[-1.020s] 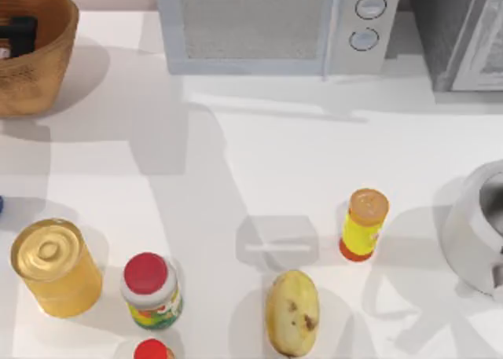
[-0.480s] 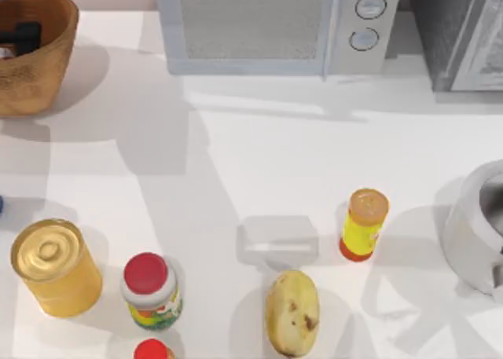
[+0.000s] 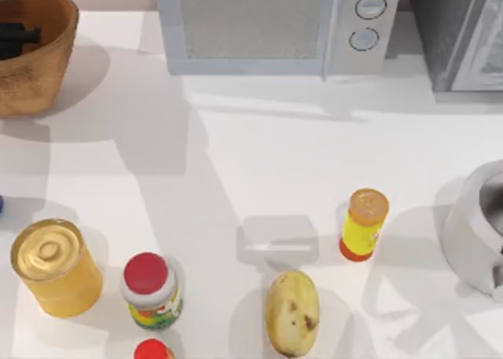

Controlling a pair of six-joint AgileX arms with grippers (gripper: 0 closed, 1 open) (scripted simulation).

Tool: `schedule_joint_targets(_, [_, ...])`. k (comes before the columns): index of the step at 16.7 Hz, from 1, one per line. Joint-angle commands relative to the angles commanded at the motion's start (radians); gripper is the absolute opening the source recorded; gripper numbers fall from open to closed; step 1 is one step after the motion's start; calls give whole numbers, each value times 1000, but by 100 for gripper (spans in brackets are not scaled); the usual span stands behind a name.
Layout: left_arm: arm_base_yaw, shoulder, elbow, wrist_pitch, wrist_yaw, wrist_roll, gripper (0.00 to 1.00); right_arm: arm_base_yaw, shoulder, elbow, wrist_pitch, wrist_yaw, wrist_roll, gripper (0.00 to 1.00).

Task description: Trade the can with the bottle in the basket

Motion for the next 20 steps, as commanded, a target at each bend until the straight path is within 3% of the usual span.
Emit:
schedule_joint_targets(4, [0,0,0,0,0,0,2,0,0,0,0,0,0,100])
schedule_joint_targets(5, [0,0,0,0,0,0,0,0,0,0,0,0,0,100])
schedule_joint_targets(15, [4,-34,8,1,-5,4,0,0,0,0,0,0,0,100])
schedule_joint_targets(20, [-2,-175,-122,56,-14,-8,0,0,0,0,0,0,0,100])
